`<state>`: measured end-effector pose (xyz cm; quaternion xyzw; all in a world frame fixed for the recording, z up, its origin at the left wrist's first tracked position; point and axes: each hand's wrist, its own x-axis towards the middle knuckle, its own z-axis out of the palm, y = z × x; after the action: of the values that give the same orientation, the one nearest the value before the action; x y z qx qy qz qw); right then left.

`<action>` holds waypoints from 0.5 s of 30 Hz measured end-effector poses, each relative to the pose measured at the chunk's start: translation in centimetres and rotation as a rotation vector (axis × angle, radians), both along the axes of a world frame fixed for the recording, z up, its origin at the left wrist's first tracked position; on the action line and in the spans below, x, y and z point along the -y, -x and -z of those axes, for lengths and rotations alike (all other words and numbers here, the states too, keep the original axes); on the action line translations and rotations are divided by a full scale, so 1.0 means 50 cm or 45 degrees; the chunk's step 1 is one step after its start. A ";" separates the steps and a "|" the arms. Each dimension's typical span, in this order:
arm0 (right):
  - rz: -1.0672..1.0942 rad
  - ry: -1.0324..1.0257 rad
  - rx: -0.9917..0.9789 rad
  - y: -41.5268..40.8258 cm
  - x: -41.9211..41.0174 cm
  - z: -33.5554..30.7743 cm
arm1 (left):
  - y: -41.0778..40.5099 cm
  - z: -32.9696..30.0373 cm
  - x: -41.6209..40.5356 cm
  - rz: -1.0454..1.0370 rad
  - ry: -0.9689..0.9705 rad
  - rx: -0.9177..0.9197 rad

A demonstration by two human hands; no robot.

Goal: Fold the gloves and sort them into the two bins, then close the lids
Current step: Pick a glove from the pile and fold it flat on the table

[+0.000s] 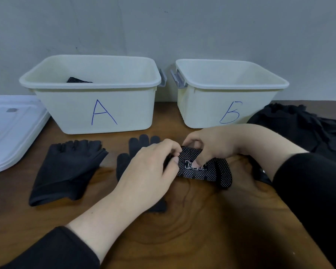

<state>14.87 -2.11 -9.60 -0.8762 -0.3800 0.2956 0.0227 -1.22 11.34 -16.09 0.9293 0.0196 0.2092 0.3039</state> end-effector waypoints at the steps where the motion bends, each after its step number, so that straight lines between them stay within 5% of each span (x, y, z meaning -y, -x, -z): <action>1: 0.003 0.004 0.003 0.000 -0.006 0.001 | -0.001 0.002 -0.003 -0.052 0.064 0.027; 9: 0.238 -0.249 -0.166 0.017 0.024 0.005 | -0.003 -0.007 -0.010 -0.225 0.465 0.141; 15: 0.572 -0.820 -0.454 0.037 0.048 -0.006 | -0.012 -0.023 0.003 -0.328 1.252 0.071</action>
<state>13.00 -4.50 -9.30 -0.8206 -0.2428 0.2963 0.4242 -0.63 11.17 -14.96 0.6603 0.2219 0.2356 0.6777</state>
